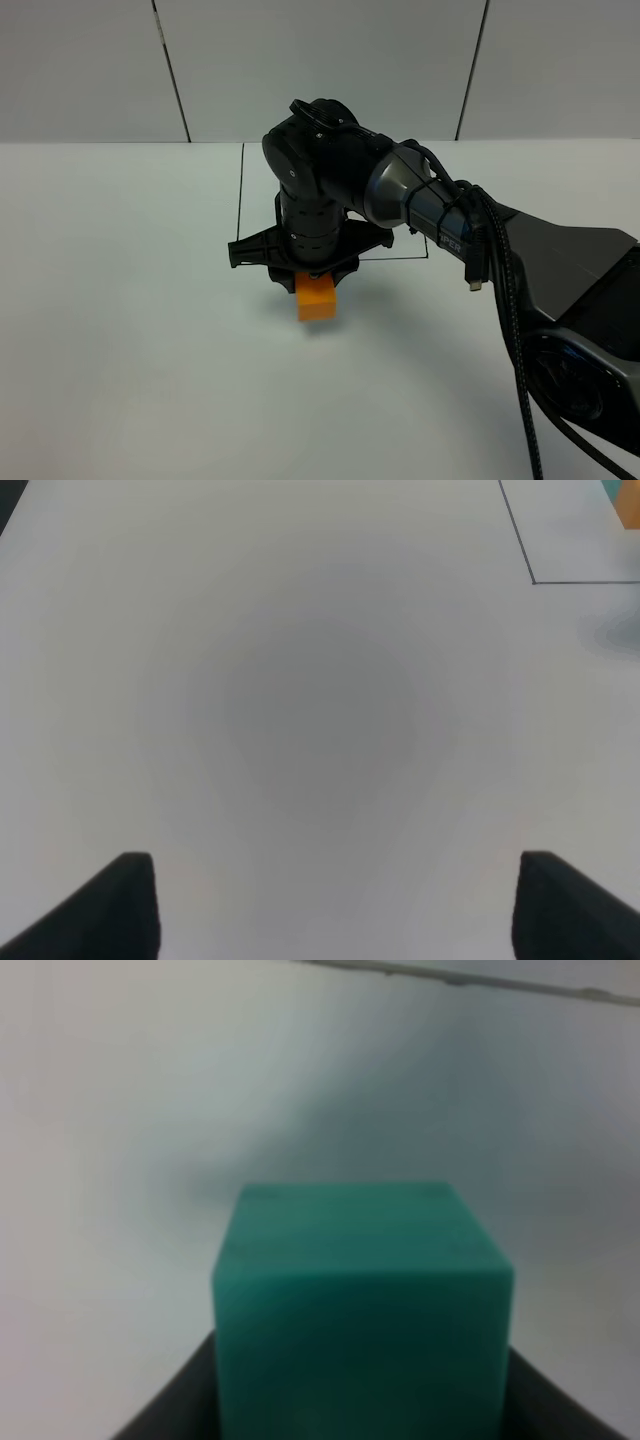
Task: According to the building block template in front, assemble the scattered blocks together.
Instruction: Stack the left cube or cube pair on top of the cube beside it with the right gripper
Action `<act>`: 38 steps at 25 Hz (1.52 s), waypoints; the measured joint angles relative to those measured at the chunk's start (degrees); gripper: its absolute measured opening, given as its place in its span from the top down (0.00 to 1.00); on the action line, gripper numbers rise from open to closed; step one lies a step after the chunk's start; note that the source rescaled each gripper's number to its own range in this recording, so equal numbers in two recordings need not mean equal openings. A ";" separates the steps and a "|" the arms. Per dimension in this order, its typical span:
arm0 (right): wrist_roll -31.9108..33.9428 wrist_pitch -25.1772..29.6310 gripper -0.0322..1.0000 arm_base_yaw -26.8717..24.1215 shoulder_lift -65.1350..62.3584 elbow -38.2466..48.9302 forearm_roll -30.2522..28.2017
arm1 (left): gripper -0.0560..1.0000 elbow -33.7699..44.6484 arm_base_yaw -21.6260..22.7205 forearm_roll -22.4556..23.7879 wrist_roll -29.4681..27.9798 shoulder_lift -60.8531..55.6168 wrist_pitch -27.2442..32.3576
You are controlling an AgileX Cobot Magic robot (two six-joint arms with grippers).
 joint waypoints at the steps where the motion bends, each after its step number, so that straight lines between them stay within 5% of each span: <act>1: 0.43 -0.41 0.95 0.00 0.00 0.32 -0.66 | 0.35 0.00 0.00 0.00 0.00 0.00 0.00; 10: 5.16 -4.44 0.95 -0.16 0.00 6.70 -2.26 | 0.35 0.00 0.00 0.00 0.00 0.00 0.00; 38: 2.55 -6.32 0.95 -1.19 2.89 7.35 -0.08 | 0.35 0.00 0.00 0.00 -0.06 0.00 0.00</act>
